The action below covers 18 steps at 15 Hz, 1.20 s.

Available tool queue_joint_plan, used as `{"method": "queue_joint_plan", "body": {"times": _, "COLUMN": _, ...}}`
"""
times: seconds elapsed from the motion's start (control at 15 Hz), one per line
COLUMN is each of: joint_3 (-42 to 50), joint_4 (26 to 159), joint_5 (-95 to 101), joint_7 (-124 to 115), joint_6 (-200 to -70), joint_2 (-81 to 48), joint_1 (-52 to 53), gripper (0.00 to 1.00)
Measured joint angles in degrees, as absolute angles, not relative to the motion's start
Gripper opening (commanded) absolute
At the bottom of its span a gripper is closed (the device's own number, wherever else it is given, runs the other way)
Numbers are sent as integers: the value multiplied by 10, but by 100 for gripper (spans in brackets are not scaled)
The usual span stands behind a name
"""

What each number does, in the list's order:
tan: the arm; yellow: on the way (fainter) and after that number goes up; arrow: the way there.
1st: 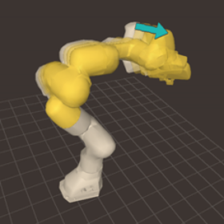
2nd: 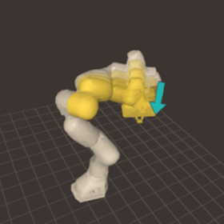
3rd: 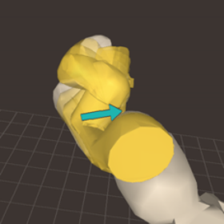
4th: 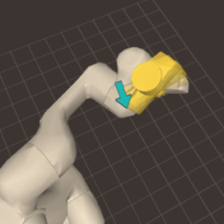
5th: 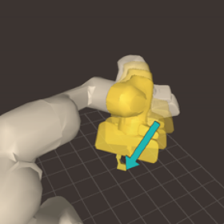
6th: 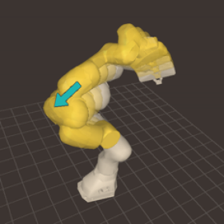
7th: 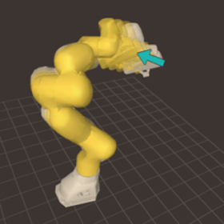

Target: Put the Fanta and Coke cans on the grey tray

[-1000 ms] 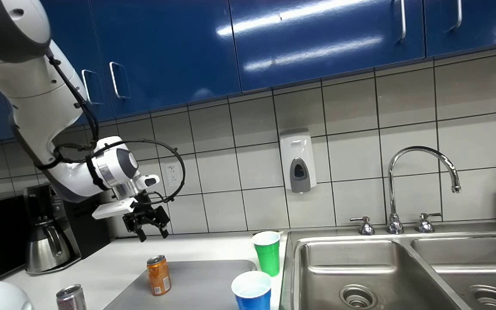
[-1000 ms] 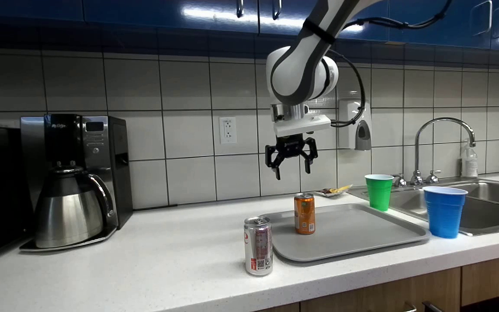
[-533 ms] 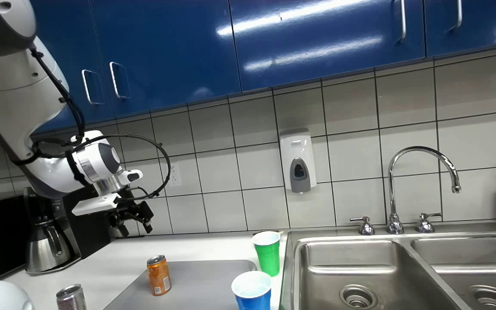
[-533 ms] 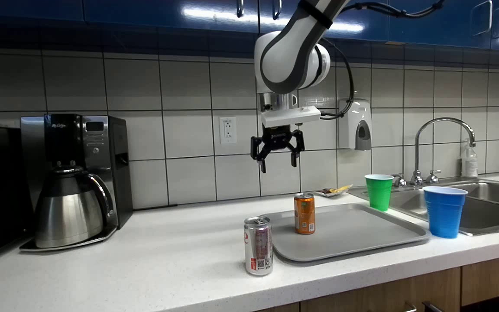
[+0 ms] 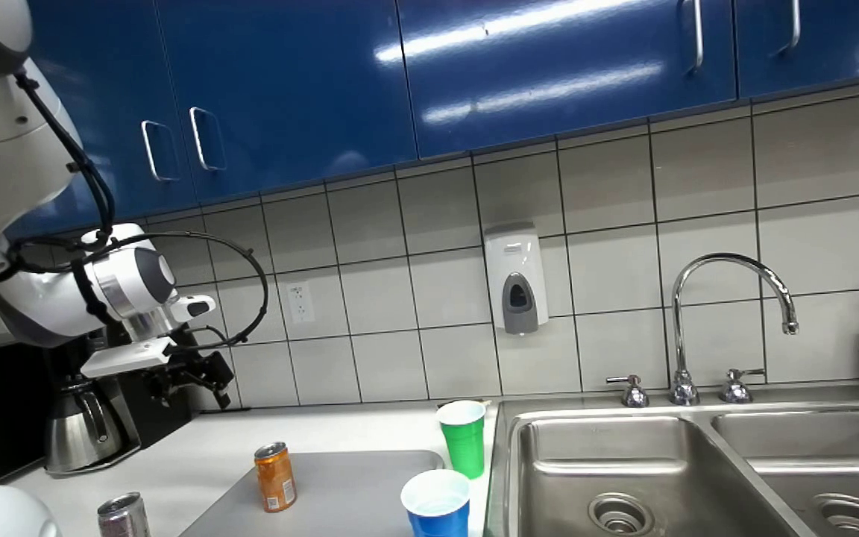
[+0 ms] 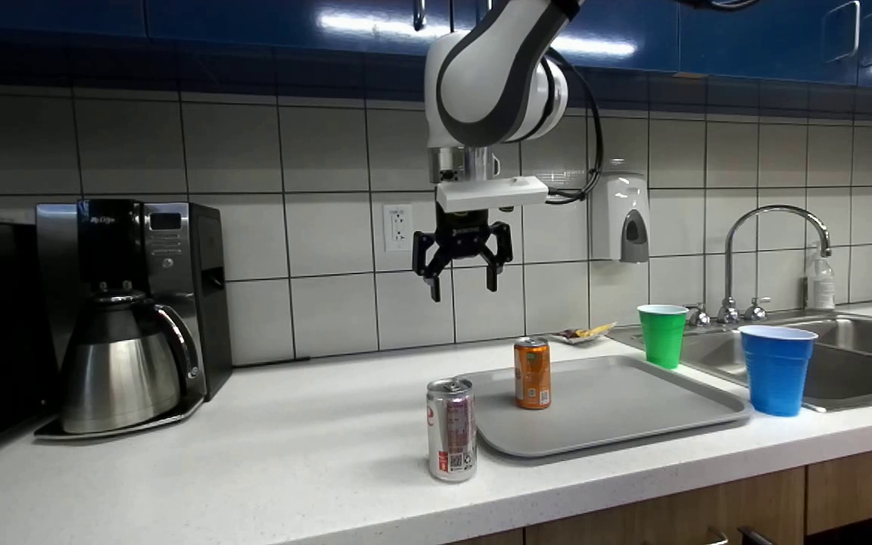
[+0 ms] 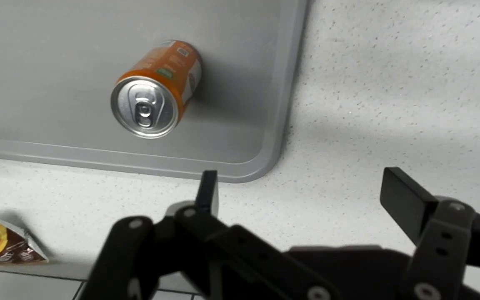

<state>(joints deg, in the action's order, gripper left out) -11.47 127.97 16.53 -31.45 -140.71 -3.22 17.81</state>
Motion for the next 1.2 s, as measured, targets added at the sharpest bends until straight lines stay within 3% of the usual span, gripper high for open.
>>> {"method": "queue_joint_plan", "body": {"times": 1.2, "joint_3": -176, "joint_4": 1364, "joint_5": 61, "joint_7": -189, "joint_6": -1425, "joint_2": 19, "joint_1": 190, "gripper": 100}}
